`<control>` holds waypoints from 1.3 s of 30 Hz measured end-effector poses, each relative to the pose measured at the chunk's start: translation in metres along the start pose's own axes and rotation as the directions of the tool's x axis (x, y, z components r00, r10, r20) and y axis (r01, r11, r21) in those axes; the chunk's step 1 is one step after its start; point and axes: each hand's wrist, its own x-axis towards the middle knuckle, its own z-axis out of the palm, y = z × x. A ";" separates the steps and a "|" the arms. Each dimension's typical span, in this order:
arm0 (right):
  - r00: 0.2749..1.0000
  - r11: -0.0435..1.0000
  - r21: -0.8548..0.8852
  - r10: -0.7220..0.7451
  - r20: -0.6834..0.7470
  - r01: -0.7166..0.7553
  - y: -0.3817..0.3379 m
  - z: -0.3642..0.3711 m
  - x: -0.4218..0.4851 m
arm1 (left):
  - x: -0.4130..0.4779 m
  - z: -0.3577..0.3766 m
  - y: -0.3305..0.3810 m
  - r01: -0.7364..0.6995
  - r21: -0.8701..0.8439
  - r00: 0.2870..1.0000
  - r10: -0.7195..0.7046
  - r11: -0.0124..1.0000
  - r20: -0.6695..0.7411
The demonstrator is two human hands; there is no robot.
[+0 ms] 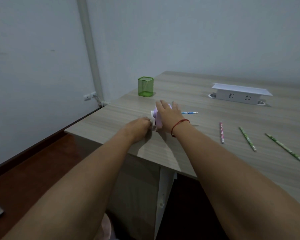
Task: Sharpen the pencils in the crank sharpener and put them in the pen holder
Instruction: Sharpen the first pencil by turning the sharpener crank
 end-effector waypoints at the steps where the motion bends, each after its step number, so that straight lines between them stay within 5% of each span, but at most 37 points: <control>1: 1.000 1.000 0.013 -0.016 0.008 0.015 0.001 0.002 0.001 | 0.003 0.002 -0.003 0.001 0.012 1.000 -0.001 1.000 0.010; 9: 1.000 0.996 0.093 -0.005 -0.008 0.006 0.003 0.003 0.003 | 0.036 -0.009 -0.015 0.073 0.143 0.996 -0.064 0.987 -0.061; 23: 0.991 0.995 0.013 0.100 0.086 -0.102 -0.007 -0.015 0.008 | 0.018 -0.019 -0.015 -0.119 0.148 0.913 0.167 0.982 -0.371; 26: 0.992 0.994 0.018 0.103 0.066 -0.105 -0.007 -0.011 0.010 | -0.008 -0.008 -0.007 -0.168 0.145 0.915 0.209 0.975 -0.346; 32: 0.988 0.992 0.016 0.124 0.094 -0.126 -0.011 -0.011 0.011 | -0.005 -0.006 -0.006 -0.044 0.121 0.990 0.060 0.992 -0.128; 39: 0.994 0.996 0.017 0.081 0.070 -0.082 -0.007 -0.007 0.011 | 0.012 -0.001 -0.011 0.001 0.075 1.000 -0.001 0.997 0.006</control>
